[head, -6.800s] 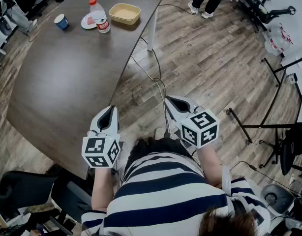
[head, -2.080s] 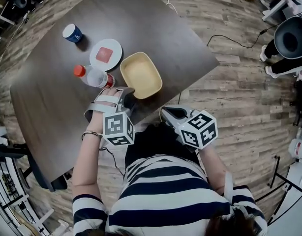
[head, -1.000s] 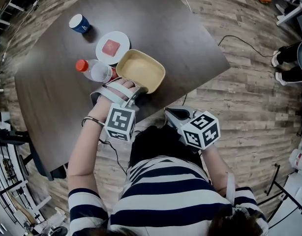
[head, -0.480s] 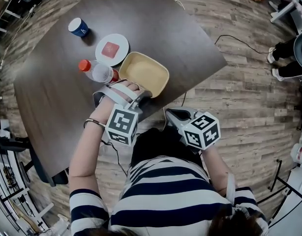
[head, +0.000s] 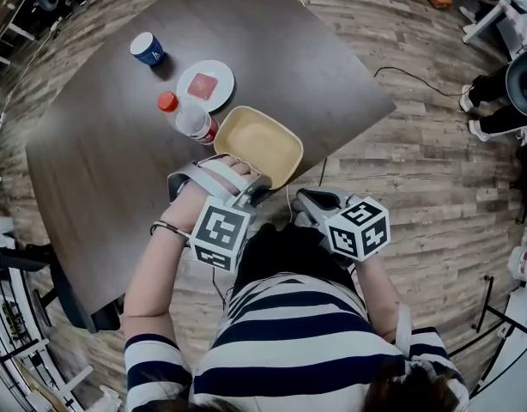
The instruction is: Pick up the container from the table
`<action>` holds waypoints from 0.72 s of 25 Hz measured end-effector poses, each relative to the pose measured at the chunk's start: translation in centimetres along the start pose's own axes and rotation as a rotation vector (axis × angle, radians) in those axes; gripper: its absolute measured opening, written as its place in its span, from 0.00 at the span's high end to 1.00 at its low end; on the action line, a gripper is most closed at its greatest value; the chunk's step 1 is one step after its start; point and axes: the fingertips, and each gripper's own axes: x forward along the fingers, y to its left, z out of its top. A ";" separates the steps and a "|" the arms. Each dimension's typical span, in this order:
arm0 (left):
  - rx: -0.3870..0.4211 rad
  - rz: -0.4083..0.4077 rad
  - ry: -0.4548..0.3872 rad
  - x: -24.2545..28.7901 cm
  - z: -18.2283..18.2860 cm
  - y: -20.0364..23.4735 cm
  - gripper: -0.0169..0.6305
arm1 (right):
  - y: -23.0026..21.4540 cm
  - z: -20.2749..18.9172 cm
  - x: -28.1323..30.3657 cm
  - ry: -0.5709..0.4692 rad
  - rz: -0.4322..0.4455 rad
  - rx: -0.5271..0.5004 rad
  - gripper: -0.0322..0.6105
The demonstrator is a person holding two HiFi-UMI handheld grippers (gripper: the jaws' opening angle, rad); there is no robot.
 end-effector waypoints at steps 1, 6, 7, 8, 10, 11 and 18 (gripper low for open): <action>-0.003 -0.004 -0.002 -0.4 0.1 -0.4 0.97 | 0.1 0.0 -0.1 -0.005 -0.009 0.000 0.95; -0.017 -0.029 0.002 -2.1 -0.1 -3.2 0.97 | 1.4 -0.2 -0.2 -0.024 -0.036 -0.002 0.95; -0.018 -0.030 0.005 -2.5 -0.2 -3.8 0.97 | 1.8 -0.3 -0.1 -0.027 -0.040 -0.005 0.95; -0.018 -0.029 0.009 -2.8 -0.3 -4.4 0.97 | 2.1 -0.3 -0.1 -0.030 -0.042 -0.008 0.95; -0.022 -0.029 0.017 -3.6 -0.6 -5.3 0.97 | 3.0 -0.3 -0.1 -0.037 -0.043 -0.014 0.95; -0.027 -0.029 0.021 -4.0 -0.7 -5.8 0.97 | 3.5 -0.3 0.0 -0.040 -0.043 -0.018 0.95; -0.087 -0.037 0.045 -6.6 -2.5 -9.2 0.97 | 6.7 -0.4 0.9 -0.039 -0.040 -0.047 0.95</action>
